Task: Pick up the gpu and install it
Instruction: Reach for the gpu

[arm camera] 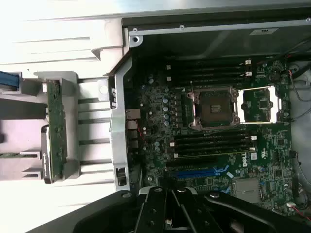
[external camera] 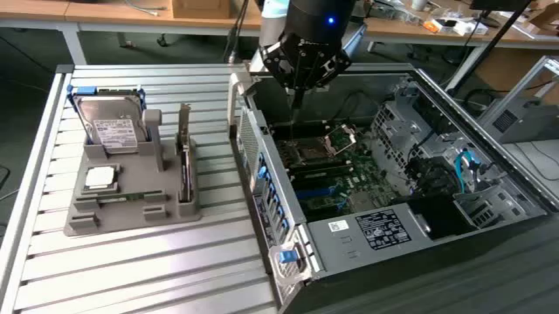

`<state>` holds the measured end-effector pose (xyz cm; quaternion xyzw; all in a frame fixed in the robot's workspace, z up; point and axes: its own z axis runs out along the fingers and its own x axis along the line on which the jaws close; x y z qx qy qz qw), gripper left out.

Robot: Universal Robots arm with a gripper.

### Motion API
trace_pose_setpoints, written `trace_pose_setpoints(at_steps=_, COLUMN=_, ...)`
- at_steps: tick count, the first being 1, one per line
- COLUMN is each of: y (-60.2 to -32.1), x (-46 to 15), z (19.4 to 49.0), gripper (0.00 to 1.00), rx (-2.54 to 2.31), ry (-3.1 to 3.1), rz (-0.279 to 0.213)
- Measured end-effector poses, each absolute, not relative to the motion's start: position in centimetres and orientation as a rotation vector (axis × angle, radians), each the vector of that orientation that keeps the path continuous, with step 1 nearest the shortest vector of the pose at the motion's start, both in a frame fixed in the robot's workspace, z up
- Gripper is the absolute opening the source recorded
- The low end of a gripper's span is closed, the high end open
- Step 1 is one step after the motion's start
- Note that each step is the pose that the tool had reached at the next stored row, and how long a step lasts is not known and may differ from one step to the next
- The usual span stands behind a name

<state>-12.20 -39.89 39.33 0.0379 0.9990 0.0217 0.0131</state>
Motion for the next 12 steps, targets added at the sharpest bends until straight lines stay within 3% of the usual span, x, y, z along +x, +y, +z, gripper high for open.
trace_pose_setpoints(at_steps=12, y=-39.89, x=-12.48, z=39.33, gripper=0.11, rx=0.118, ry=3.112, rz=0.068)
